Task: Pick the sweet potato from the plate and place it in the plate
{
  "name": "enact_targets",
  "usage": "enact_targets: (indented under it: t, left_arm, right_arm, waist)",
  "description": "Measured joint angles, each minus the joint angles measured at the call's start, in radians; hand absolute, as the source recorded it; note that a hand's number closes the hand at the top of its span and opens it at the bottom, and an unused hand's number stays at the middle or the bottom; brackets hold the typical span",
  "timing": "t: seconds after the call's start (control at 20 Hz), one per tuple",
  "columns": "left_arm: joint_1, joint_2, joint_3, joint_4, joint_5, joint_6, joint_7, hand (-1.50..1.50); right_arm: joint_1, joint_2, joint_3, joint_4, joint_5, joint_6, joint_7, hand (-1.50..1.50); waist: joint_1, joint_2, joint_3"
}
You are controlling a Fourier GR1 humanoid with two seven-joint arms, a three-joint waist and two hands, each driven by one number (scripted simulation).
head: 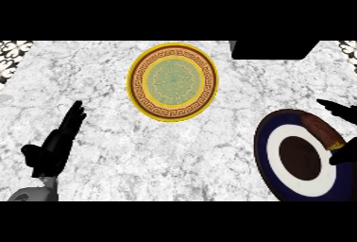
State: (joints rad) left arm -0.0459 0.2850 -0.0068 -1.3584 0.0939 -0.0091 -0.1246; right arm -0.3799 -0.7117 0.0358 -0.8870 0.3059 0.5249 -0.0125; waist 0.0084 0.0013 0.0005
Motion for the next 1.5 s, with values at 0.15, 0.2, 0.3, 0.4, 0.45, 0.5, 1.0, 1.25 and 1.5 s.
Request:
enact_targets:
  t: [0.15, 0.2, 0.3, 0.4, 0.45, 0.5, 1.0, 1.25, 1.5]
  left_arm:
    - [-0.014, 0.005, 0.027, 0.013, 0.001, -0.018, 0.005, 0.0]
    - [-0.022, -0.006, 0.024, 0.021, -0.01, -0.013, 0.003, 0.0]
    - [-0.026, -0.011, 0.028, 0.019, -0.013, -0.015, 0.008, 0.0]
    - [-0.017, -0.019, 0.029, 0.029, -0.019, -0.021, -0.006, 0.0]
    - [-0.021, -0.019, 0.032, 0.031, -0.019, -0.024, -0.002, 0.0]
    - [-0.019, -0.02, 0.032, 0.028, -0.023, -0.025, -0.002, 0.0]
    - [0.01, -0.027, 0.048, -0.019, -0.033, -0.012, 0.033, 0.0]
    - [0.024, -0.027, 0.056, -0.011, -0.033, -0.009, 0.025, 0.0]
    - [0.029, -0.031, 0.059, -0.009, -0.033, -0.012, 0.018, 0.0]
  right_arm:
    - [-0.004, 0.03, -0.003, 0.039, 0.051, -0.029, -0.026, -1.5]
    - [-0.005, 0.039, -0.006, 0.045, 0.06, -0.029, -0.035, 1.5]
    - [-0.006, 0.046, -0.002, 0.063, 0.075, -0.013, -0.07, 1.5]
    - [-0.027, 0.049, -0.001, 0.086, 0.096, -0.006, -0.101, 1.5]
    - [-0.025, 0.055, 0.0, 0.088, 0.106, -0.015, -0.115, 1.5]
    - [-0.042, 0.059, 0.0, 0.11, 0.119, -0.019, -0.125, 1.5]
    - [0.03, 0.187, -0.019, -0.028, 0.209, -0.299, 0.049, 1.5]
    - [0.112, 0.257, 0.023, -0.23, 0.343, -0.516, 0.274, 1.5]
    - [0.226, 0.335, 0.108, -0.526, 0.461, -0.636, 0.436, 1.5]
  waist:
    - [-0.002, 0.0, 0.0]
    - [-0.003, 0.0, 0.0]
    - [-0.003, -0.002, -0.004]
    - [-0.004, -0.003, -0.006]
    - [-0.005, -0.004, -0.008]
    - [-0.004, -0.005, -0.01]
    - [-0.032, -0.022, -0.019]
    - [-0.057, -0.026, -0.02]
    - [-0.052, -0.02, -0.01]
